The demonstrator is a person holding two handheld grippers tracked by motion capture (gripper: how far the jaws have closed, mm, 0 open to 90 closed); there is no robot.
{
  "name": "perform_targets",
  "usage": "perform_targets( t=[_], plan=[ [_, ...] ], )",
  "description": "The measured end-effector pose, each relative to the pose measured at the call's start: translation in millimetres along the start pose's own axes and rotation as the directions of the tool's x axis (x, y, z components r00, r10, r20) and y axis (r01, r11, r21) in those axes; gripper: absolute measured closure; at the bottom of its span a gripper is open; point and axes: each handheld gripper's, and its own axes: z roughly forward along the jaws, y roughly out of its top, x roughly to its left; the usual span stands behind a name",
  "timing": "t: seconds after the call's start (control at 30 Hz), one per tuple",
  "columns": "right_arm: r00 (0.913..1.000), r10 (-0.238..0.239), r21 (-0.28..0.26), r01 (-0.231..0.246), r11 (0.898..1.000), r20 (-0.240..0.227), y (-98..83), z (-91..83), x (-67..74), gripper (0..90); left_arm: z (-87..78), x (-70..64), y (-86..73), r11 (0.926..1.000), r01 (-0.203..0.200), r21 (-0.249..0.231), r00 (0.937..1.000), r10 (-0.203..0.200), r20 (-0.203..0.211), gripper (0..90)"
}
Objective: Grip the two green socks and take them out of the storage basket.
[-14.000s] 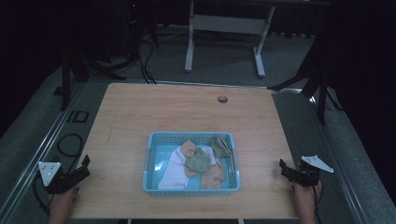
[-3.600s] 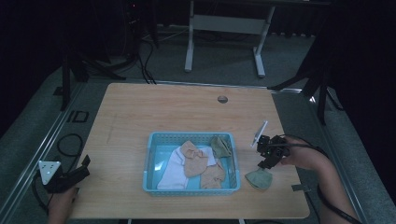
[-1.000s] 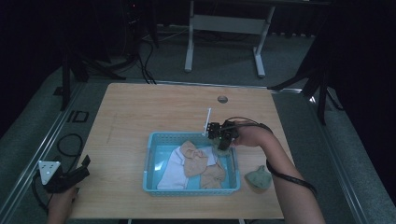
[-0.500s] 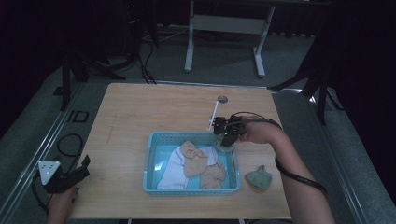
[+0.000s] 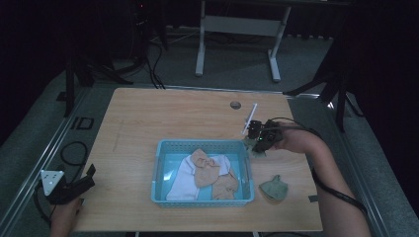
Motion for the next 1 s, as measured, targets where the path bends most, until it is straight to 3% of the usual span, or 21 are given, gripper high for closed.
perform_targets(
  t=[0.3,0.53,0.73,0.9,1.0],
  plan=[
    [0.9964,0.085,0.013,-0.085,0.996,0.005,-41.3,4.5,-14.7,84.3,0.1,-0.4,0.0,1.0000,-0.004,0.000,1.0000,0.004,-0.001,0.7],
    [0.9936,0.113,0.004,-0.113,0.994,0.001,-50.4,10.0,-20.8,84.3,0.1,-0.5,0.0,1.0000,-0.003,-0.001,1.0000,0.003,-0.003,0.7],
    [0.9922,0.124,0.011,-0.124,0.992,-0.005,-53.4,26.5,-24.8,83.9,-0.2,0.0,-0.1,1.0000,0.000,-0.002,1.0000,0.000,0.001,0.7],
    [0.9888,0.143,0.037,-0.142,0.989,-0.042,-57.7,55.1,-28.3,83.8,-0.1,0.0,0.0,1.0000,0.001,0.000,1.0000,-0.001,0.000,0.7],
    [0.9872,0.153,0.040,-0.151,0.988,-0.045,-58.1,62.9,-28.7,83.8,0.1,-0.4,0.0,1.0000,-0.001,0.000,1.0000,0.001,-0.003,0.7]
  ],
)
